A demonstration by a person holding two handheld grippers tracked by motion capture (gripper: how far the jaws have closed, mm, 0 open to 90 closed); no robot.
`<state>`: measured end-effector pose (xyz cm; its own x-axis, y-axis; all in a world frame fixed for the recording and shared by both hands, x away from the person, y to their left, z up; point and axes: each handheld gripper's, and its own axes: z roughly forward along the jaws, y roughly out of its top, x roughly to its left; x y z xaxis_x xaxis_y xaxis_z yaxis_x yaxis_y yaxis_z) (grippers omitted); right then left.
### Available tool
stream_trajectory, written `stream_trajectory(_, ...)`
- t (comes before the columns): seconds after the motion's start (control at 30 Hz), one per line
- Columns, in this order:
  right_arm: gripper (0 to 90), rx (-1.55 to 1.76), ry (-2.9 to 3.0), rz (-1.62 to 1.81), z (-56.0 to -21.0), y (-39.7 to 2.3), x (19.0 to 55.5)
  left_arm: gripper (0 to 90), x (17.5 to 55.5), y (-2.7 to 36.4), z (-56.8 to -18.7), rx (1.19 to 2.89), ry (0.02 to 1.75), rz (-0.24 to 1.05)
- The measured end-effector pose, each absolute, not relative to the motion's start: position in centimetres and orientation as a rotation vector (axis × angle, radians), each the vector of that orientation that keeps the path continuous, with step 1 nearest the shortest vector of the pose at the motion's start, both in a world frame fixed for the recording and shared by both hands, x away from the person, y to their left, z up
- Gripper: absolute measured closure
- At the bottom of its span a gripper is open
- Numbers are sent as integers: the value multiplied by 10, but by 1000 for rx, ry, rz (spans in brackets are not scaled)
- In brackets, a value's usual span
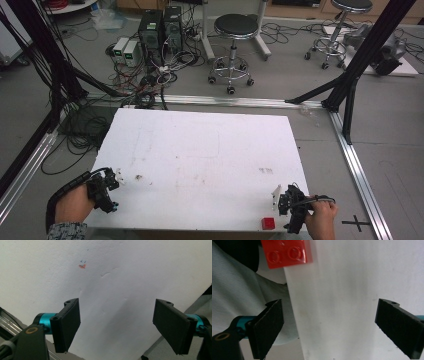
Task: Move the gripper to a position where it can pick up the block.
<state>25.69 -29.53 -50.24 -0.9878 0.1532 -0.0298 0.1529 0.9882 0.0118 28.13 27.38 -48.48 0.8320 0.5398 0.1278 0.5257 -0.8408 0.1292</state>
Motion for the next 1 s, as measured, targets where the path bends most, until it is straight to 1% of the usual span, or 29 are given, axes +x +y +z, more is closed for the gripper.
stream_trajectory(0.43,78,103,3120,-14,-511,-268,238,224,281,275,-482,2910,846,255)
stream_trajectory(0.67,78,56,3103,25,-511,-257,234,224,281,274,-482,2899,849,257)
stream_trajectory(1.0,78,25,3110,39,-519,-247,230,224,280,274,-481,2897,851,263)
